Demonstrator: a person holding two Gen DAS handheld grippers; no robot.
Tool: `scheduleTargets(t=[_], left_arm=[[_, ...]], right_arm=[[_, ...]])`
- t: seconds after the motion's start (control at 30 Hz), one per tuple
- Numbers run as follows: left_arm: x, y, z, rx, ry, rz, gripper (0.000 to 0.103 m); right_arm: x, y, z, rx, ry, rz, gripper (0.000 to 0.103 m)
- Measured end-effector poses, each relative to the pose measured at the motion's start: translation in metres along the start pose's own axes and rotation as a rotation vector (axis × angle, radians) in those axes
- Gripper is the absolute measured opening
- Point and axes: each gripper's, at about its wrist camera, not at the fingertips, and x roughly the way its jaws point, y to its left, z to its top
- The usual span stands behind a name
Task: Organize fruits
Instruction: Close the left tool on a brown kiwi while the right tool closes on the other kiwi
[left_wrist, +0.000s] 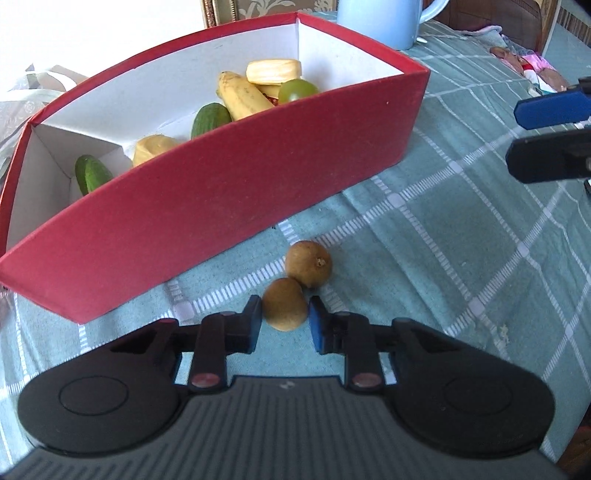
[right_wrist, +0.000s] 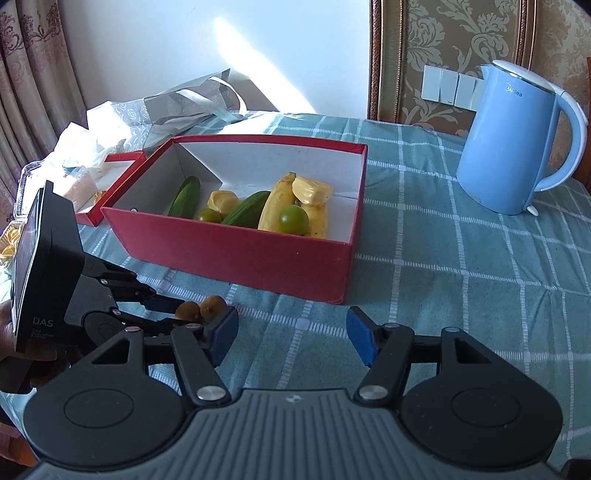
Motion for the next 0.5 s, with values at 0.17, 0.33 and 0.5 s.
scheduleTargets(t=[0.17, 0.33, 0.5], left_arm=[[0.001, 0.002, 0.003, -0.005, 0.010, 0.000, 0.024], [-0.012, 0.007, -0.002, -0.041, -0.017, 0.024, 0.024], [-0.027, 0.021, -0.009, -0.106, -0.018, 0.098, 0.024]], right_arm=[[0.001, 0.002, -0.001, 0.001, 0.003, 0.006, 0.064], [0.003, 0.006, -0.001, -0.019, 0.001, 0.012, 0.064], [0.007, 0.013, -0.001, -0.040, -0.001, 0.044, 0.064]])
